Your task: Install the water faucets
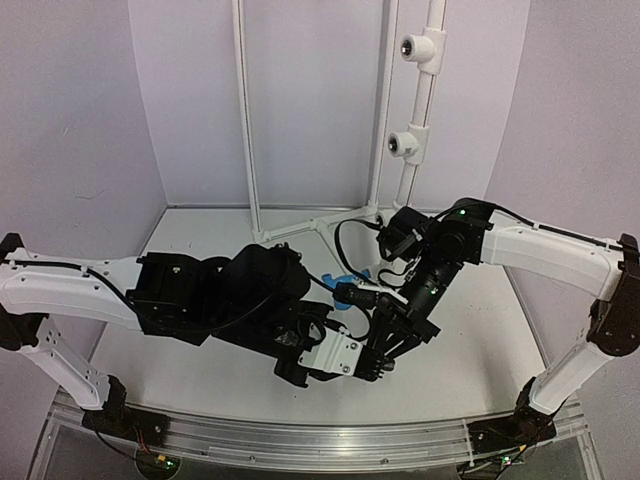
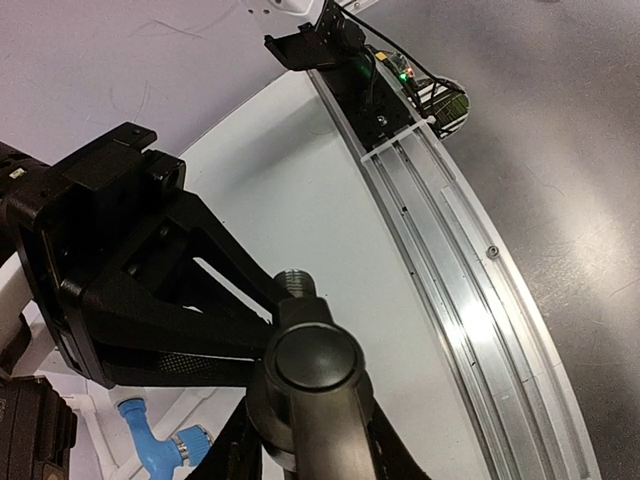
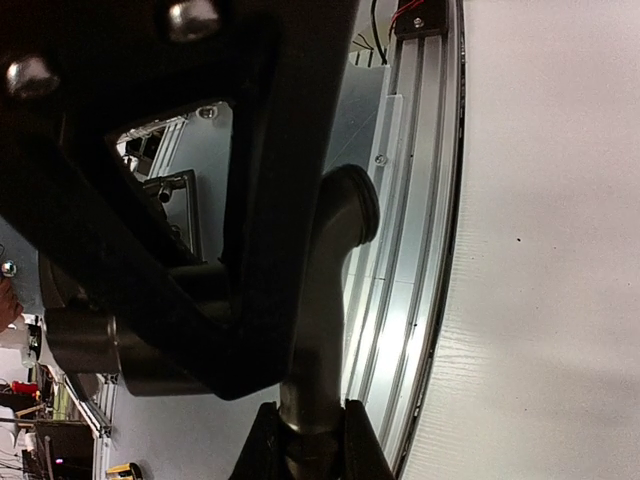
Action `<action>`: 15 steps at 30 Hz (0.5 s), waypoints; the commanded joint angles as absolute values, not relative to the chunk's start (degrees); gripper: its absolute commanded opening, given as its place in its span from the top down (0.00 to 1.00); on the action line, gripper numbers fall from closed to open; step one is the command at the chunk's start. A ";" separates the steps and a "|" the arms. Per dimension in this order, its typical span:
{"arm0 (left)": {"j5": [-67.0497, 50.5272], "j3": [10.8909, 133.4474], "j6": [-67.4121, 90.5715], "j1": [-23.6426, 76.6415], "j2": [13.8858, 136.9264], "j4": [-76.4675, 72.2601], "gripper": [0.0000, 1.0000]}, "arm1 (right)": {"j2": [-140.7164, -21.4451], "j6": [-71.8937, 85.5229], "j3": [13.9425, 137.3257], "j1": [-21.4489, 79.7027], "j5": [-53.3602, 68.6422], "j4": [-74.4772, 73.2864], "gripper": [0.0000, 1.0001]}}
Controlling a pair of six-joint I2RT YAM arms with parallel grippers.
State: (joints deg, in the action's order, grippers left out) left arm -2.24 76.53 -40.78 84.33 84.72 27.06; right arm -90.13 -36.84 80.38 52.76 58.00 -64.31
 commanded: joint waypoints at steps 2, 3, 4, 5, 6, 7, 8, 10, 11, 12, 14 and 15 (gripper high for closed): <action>-1.52 78.98 -37.01 84.84 85.17 22.43 1.00 | -90.37 -36.94 83.91 52.52 59.65 -63.19 0.93; -0.82 78.80 -35.54 84.80 84.95 21.70 1.00 | -90.11 -36.71 84.11 52.35 59.04 -63.12 0.82; 0.41 78.37 -33.71 84.74 84.44 20.83 1.00 | -89.63 -36.54 84.35 51.84 58.40 -63.15 0.65; 2.07 77.46 -31.71 84.72 83.68 19.48 1.00 | -89.09 -36.19 84.69 50.93 57.91 -63.16 0.51; 3.58 76.41 -29.62 84.65 82.83 18.10 1.00 | -88.54 -35.79 85.02 49.90 57.48 -63.13 0.40; 4.82 75.13 -27.35 84.47 81.82 16.71 1.00 | -87.94 -35.30 85.31 48.68 57.17 -63.00 0.32; 6.00 73.85 -24.71 84.22 80.89 15.57 1.00 | -87.02 -34.98 85.46 46.91 56.90 -62.88 0.27; 8.27 71.47 -19.82 83.66 78.93 13.32 1.00 | -85.07 -34.40 85.88 43.35 56.05 -62.52 0.20; 9.54 70.82 -16.82 83.29 78.08 12.48 1.00 | -83.94 -34.18 86.25 41.54 55.63 -62.22 0.18; 10.20 69.76 -14.25 82.88 77.29 11.72 1.00 | -82.92 -33.77 86.55 40.03 54.97 -61.74 0.16; 11.06 67.95 -9.43 81.83 75.36 9.74 1.00 | -80.68 -32.63 87.29 37.76 53.42 -60.17 0.14; 11.62 67.05 -7.55 81.23 74.63 8.85 1.00 | -79.44 -31.96 87.63 36.79 52.31 -59.17 0.13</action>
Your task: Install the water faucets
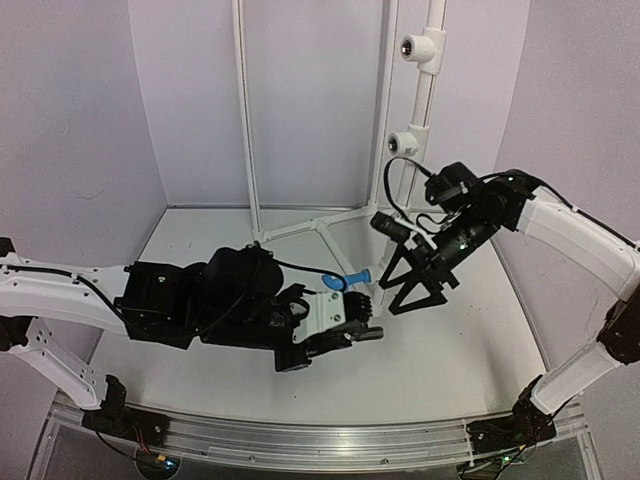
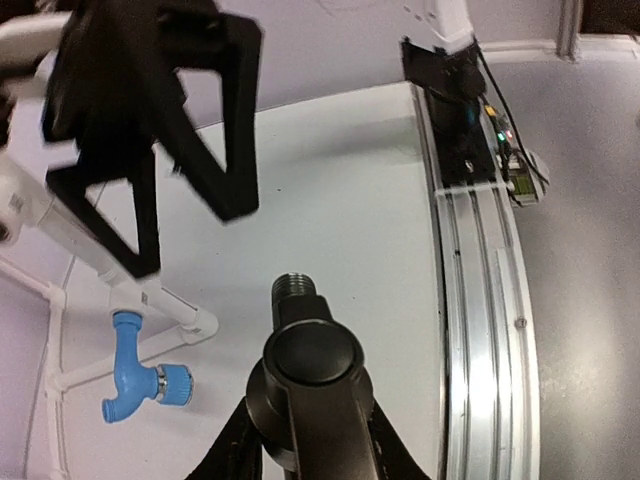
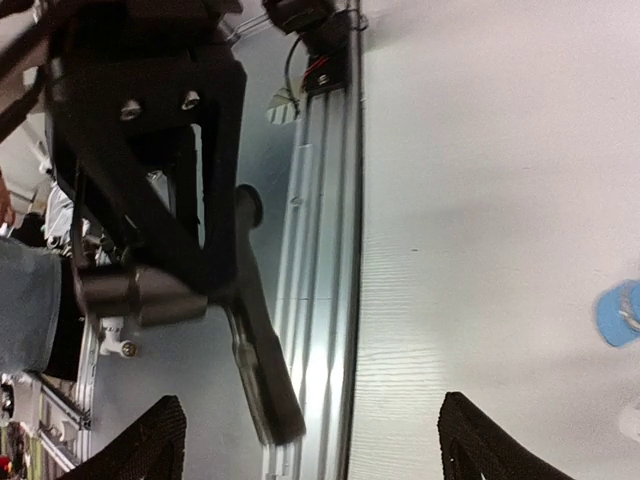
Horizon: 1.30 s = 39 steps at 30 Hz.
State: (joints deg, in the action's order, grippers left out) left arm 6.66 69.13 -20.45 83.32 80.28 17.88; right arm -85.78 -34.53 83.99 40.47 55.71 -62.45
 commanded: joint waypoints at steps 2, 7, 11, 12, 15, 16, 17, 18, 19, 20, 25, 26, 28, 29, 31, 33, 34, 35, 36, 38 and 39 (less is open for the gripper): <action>13.37 65.35 -2.99 79.95 73.01 6.70 1.00 | -77.02 -30.69 87.94 35.25 49.75 -57.02 0.11; 12.09 62.01 13.12 73.81 69.72 1.43 1.00 | -70.01 -26.83 85.35 33.33 41.78 -49.86 0.09; 8.77 60.13 22.82 68.79 68.98 -5.00 1.00 | -66.70 -24.98 82.78 32.64 35.99 -42.76 0.08; 6.85 60.48 25.78 67.53 69.39 -5.51 1.00 | -66.56 -25.25 82.71 32.36 35.04 -41.63 0.08; 1.29 62.29 33.60 63.60 71.11 -5.99 1.00 | -67.30 -28.16 83.01 30.92 33.85 -39.67 0.10; -1.24 63.14 35.83 61.97 71.81 -5.90 1.00 | -67.83 -30.16 83.19 30.28 33.74 -39.52 0.12; -5.11 63.89 38.71 60.60 72.88 -5.95 1.00 | -68.22 -31.87 83.24 29.18 33.70 -39.43 0.13; -8.09 64.70 40.97 58.93 73.74 -6.09 1.00 | -68.67 -33.37 83.27 28.01 33.80 -39.25 0.14; -11.43 65.50 43.16 57.61 74.85 -6.70 1.00 | -69.10 -34.80 83.45 26.14 35.21 -39.06 0.15; -14.02 66.49 44.79 56.70 75.82 -7.14 1.00 | -69.81 -36.17 83.90 24.62 37.34 -39.06 0.16; -23.63 69.28 50.36 54.40 80.73 -11.71 1.00 | -75.28 -39.45 87.68 17.48 46.22 -39.65 0.15; -24.12 69.35 51.69 54.09 81.48 -12.92 1.00 | -76.02 -40.27 88.23 17.21 47.55 -39.70 0.14; -24.51 69.30 53.63 53.51 82.46 -14.58 1.00 | -77.69 -41.26 89.57 17.14 51.31 -39.80 0.14; -24.86 69.24 54.47 53.22 82.89 -15.54 1.00 | -78.45 -41.23 90.22 17.14 53.48 -39.85 0.13; -25.05 69.34 55.11 52.85 83.46 -16.76 1.00 | -80.25 -39.98 91.25 17.12 56.76 -39.77 0.13; -25.32 69.48 55.65 52.61 84.04 -17.48 1.00 | -81.57 -39.27 91.94 17.19 58.78 -39.70 0.14; -25.28 69.35 56.19 52.49 84.34 -18.22 1.00 | -82.32 -38.84 92.40 17.22 59.58 -39.54 0.14; -25.16 69.04 56.79 52.37 84.63 -19.39 1.00 | -83.08 -38.31 92.91 17.23 60.30 -39.40 0.15; -24.92 68.61 57.40 52.15 84.82 -20.28 1.00 | -83.86 -37.81 93.44 17.23 61.07 -39.36 0.16; -24.39 68.12 58.67 51.88 85.36 -22.18 1.00 | -85.04 -37.39 94.30 17.19 62.33 -39.39 0.19; -24.26 68.10 59.11 51.70 85.68 -22.67 1.00 | -85.39 -37.27 94.50 17.22 62.74 -39.34 0.20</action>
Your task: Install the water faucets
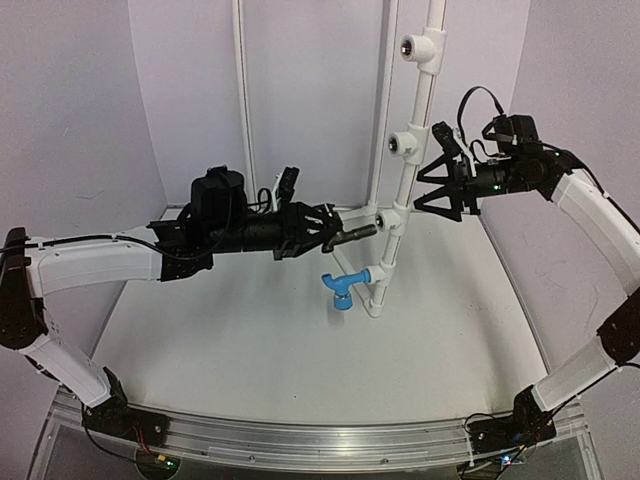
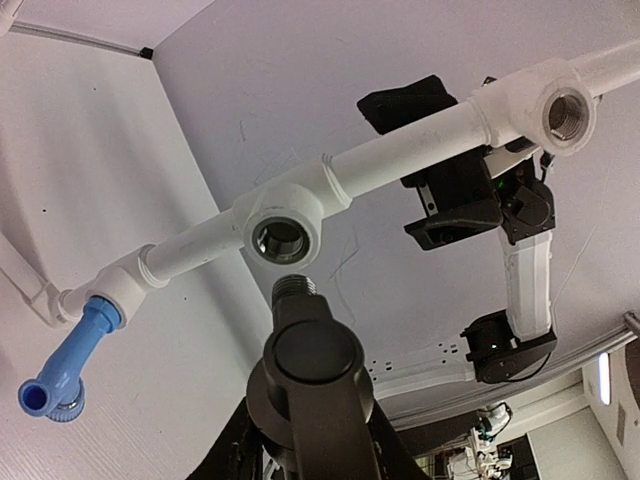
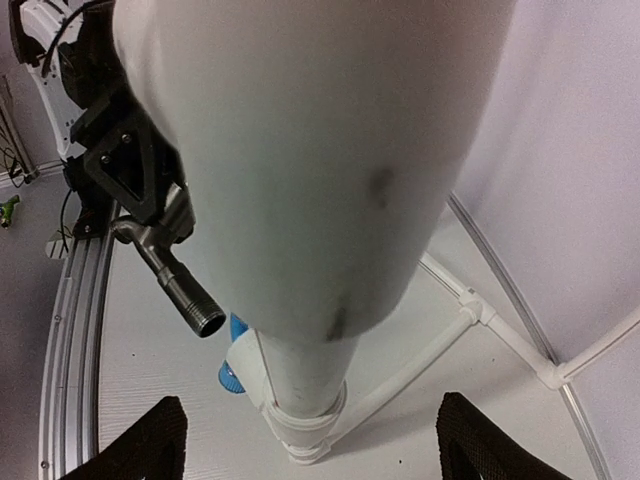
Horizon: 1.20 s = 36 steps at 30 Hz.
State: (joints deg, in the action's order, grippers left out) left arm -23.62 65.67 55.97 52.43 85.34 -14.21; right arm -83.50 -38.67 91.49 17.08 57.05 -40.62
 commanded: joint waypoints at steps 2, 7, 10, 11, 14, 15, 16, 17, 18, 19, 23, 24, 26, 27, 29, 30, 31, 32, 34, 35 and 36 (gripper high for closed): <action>-23.62 67.95 59.80 51.55 86.11 -23.88 1.00 | -85.86 -37.02 94.66 17.46 63.58 -39.32 0.22; -24.18 69.11 60.53 50.97 88.18 -25.01 1.00 | -87.26 -35.60 95.47 18.27 64.50 -39.16 0.29; -24.92 69.33 61.41 50.66 89.53 -26.89 1.00 | -87.75 -35.28 95.71 18.84 64.79 -38.93 0.34; -25.17 69.35 61.72 50.55 90.01 -27.58 1.00 | -87.89 -35.10 95.73 19.11 64.87 -38.80 0.36; -25.16 69.48 62.12 50.33 90.90 -28.96 1.00 | -88.25 -34.62 95.76 19.72 64.93 -38.68 0.40; -25.21 69.62 62.21 50.21 91.10 -29.36 1.00 | -88.32 -34.56 95.64 19.79 64.88 -38.67 0.40; -25.34 69.78 62.30 50.16 91.34 -29.77 1.00 | -88.35 -34.49 95.49 19.82 64.81 -38.61 0.41; -25.45 69.93 62.33 50.11 91.51 -30.24 1.00 | -88.40 -34.46 95.29 19.87 64.76 -38.57 0.41; -25.57 69.96 62.49 50.10 91.72 -30.75 1.00 | -88.47 -34.43 95.15 19.95 64.78 -38.53 0.42; -25.66 69.96 62.70 50.10 91.91 -31.37 1.00 | -88.50 -34.37 95.03 20.01 64.84 -38.55 0.43; -26.60 69.60 62.96 50.06 92.17 -32.89 1.00 | -88.95 -33.93 94.66 20.36 64.68 -38.40 0.46; -27.05 69.34 63.25 50.06 92.15 -33.72 1.00 | -89.11 -33.63 94.61 20.37 64.57 -38.34 0.46; -27.22 68.56 63.82 50.06 91.78 -34.55 1.00 | -89.51 -33.26 94.65 20.35 64.30 -38.25 0.49; -27.11 68.12 63.96 50.06 91.54 -34.61 1.00 | -89.63 -33.04 94.66 20.32 64.24 -38.20 0.50; -26.15 67.14 63.81 50.10 90.78 -34.86 1.00 | -89.81 -32.42 94.64 20.38 64.18 -37.86 0.52; -25.63 66.83 63.65 50.11 90.57 -35.04 1.00 | -89.91 -31.84 94.57 20.38 64.24 -37.63 0.54; -25.23 66.66 63.43 50.08 90.63 -35.03 1.00 | -89.99 -31.39 94.50 20.36 64.31 -37.28 0.56; -25.06 66.68 63.30 50.09 90.93 -35.00 1.00 | -90.05 -30.81 94.46 20.37 64.42 -36.93 0.58; -25.05 66.52 63.31 50.10 91.95 -36.30 1.00 | -90.08 -29.65 94.12 20.38 64.64 -36.01 0.61; -25.09 66.32 63.62 50.10 92.71 -37.52 1.00 | -90.07 -29.01 93.98 20.38 64.68 -35.47 0.64; -25.21 65.98 64.03 50.11 93.52 -39.36 1.00 | -90.08 -28.30 93.88 20.35 64.76 -34.94 0.67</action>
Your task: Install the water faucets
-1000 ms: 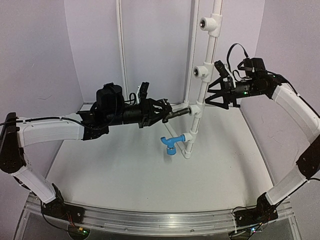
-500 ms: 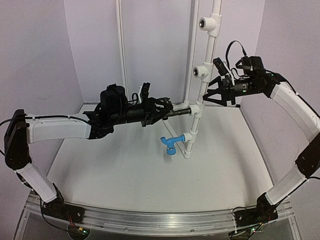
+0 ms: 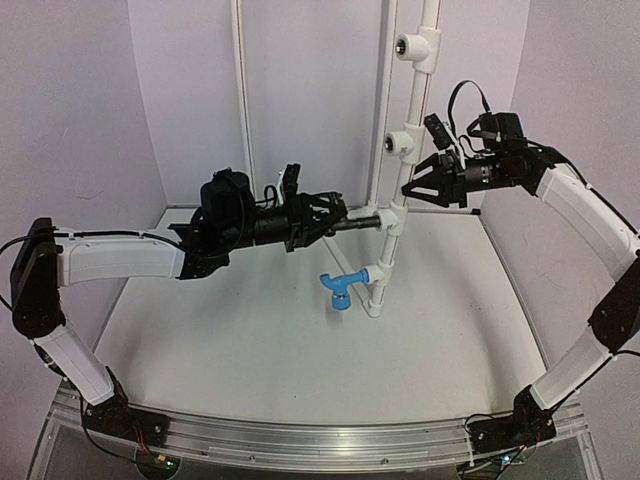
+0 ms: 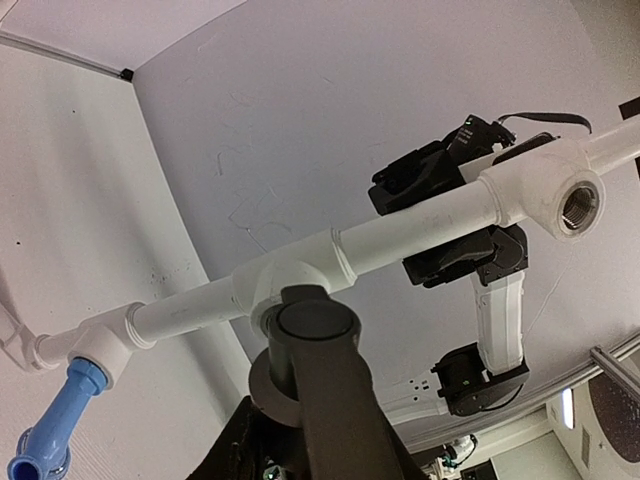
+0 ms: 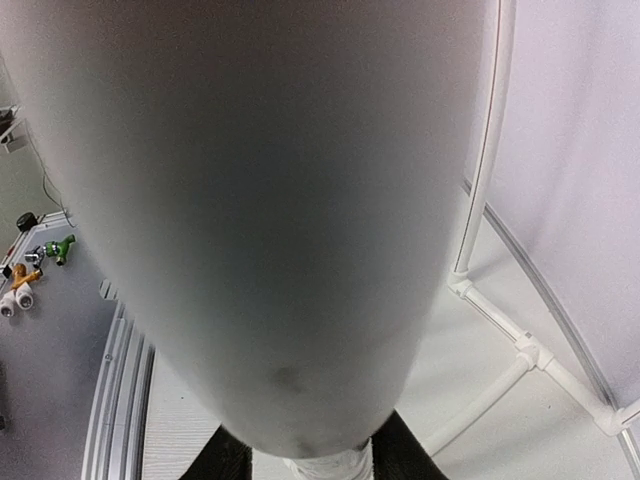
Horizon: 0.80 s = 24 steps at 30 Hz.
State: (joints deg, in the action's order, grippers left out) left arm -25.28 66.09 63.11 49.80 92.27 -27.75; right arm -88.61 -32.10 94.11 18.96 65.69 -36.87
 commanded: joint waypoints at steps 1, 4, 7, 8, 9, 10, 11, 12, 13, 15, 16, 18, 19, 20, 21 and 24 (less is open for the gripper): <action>-25.24 65.49 64.27 50.10 94.15 -40.91 1.00 | -90.09 -27.81 93.79 20.33 64.77 -34.60 0.69; -25.15 64.10 64.39 50.10 96.05 -45.69 1.00 | -90.04 -26.26 93.60 20.37 64.66 -33.75 0.75; -25.16 63.07 64.02 50.20 97.38 -49.56 1.00 | -89.88 -23.92 93.16 20.37 64.24 -32.25 0.83; -25.09 62.79 64.06 50.24 97.66 -50.35 1.00 | -89.80 -23.23 92.91 20.36 64.01 -31.67 0.84; -24.99 62.31 64.04 50.32 97.79 -51.20 1.00 | -89.65 -22.60 92.68 20.33 63.77 -30.90 0.85; -24.88 61.84 63.87 50.48 97.78 -52.03 1.00 | -89.54 -21.66 92.40 20.37 63.52 -30.27 0.87; -24.70 61.38 63.61 50.61 97.61 -52.23 1.00 | -89.40 -20.96 92.09 20.34 63.20 -29.40 0.88; -24.54 61.03 63.36 50.72 97.32 -52.03 1.00 | -89.29 -20.25 91.83 20.36 62.97 -28.66 0.89; -24.40 60.72 63.09 50.82 96.97 -51.59 1.00 | -89.17 -19.54 91.55 20.38 62.78 -28.03 0.91; -24.15 60.09 62.28 51.02 95.92 -49.97 1.00 | -88.82 -18.32 90.94 20.37 62.31 -26.78 0.94; -24.04 59.91 61.76 51.11 95.30 -48.92 1.00 | -88.64 -17.74 90.62 20.36 62.00 -26.07 0.96; -24.34 60.18 60.24 51.31 94.13 -45.60 1.00 | -88.34 -16.40 90.03 20.33 61.35 -24.62 0.98; -24.45 60.43 59.48 51.43 93.67 -44.32 1.00 | -88.22 -15.98 89.76 20.36 61.13 -24.25 1.00; -24.56 60.60 58.96 51.65 93.40 -43.27 1.00 | -88.11 -15.77 89.53 20.32 61.05 -24.01 1.00; -24.64 60.89 58.59 51.77 93.30 -42.85 1.00 | -87.89 -15.60 89.19 20.36 61.07 -23.80 1.00; -25.20 62.16 57.77 52.01 93.79 -42.22 1.00 | -87.34 -15.38 88.54 20.56 61.06 -23.09 1.00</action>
State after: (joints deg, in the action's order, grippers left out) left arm -22.15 59.94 60.61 49.75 95.31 -44.12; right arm -87.91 -23.16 89.70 19.06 62.77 -24.66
